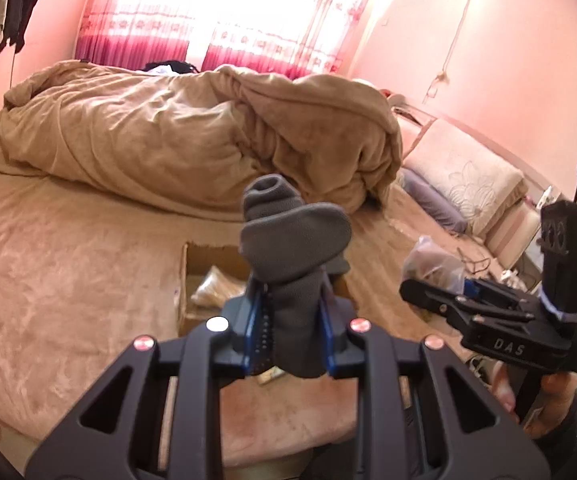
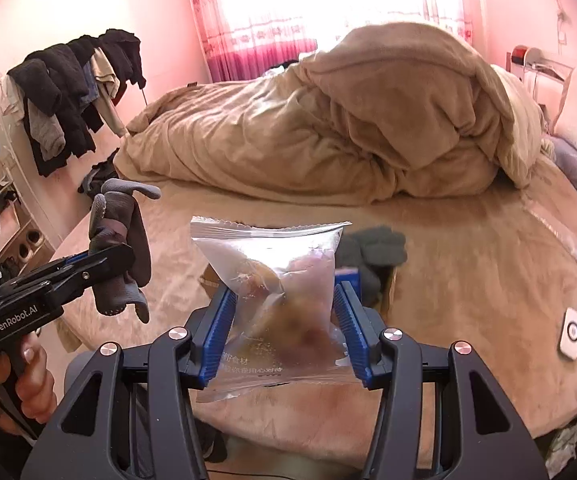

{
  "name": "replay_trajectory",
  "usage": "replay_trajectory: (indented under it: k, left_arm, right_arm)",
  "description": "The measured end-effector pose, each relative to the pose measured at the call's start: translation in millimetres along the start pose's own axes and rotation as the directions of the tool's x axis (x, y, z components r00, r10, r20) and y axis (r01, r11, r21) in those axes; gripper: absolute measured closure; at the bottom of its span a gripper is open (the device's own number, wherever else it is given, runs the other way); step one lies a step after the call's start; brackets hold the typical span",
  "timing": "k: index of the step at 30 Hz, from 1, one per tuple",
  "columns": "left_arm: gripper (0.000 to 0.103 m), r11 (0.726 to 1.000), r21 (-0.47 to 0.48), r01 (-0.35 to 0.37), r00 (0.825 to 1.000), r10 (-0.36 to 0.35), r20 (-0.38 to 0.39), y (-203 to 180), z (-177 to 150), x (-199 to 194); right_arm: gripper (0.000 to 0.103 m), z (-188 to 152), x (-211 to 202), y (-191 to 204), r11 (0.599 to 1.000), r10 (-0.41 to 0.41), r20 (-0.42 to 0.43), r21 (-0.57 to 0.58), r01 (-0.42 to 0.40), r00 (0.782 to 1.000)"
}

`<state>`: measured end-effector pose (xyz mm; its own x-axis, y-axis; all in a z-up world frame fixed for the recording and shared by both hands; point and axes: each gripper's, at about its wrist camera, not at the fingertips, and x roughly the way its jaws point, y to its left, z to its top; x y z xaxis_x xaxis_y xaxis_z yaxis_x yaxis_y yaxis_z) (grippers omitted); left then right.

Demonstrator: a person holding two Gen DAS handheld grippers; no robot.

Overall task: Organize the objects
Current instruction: 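Drop the socks into the box with the left tool while the right tool releases the food bag there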

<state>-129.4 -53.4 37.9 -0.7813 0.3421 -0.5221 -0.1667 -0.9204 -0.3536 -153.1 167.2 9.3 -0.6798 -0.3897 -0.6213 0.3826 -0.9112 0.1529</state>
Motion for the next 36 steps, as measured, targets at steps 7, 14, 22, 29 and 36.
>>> replay_trajectory:
  k: [7,14,22,29,36]
  left_arm:
    - [0.078,0.999,-0.025,0.045,0.998,-0.044,0.052,4.9,31.5,-0.3]
    - [0.078,0.999,-0.036,0.030,0.999,-0.031,-0.012,20.1,33.0,45.1]
    - [0.078,0.997,-0.075,0.020,0.991,-0.030,-0.128,42.0,11.6,117.5]
    - [0.076,0.996,-0.091,0.022,0.973,-0.042,-0.227,50.9,-10.6,174.5]
    - [0.065,0.994,-0.093,0.058,0.919,-0.089,-0.383,54.8,-34.1,224.7]
  right_arm:
    - [0.049,22.6,16.5,-5.5,0.999,0.017,0.027,0.027,-0.018,0.999]
    - [0.049,36.3,48.2,-9.8,0.999,0.035,0.013,0.031,-0.035,0.999]
    - [0.049,37.4,90.6,-25.1,0.999,0.023,-0.041,0.051,-0.020,0.999]
    - [0.049,32.5,125.6,-38.1,0.997,0.025,-0.084,0.073,-0.019,0.996]
    - [0.049,30.5,147.3,-43.3,0.997,0.022,-0.112,0.074,-0.014,0.994]
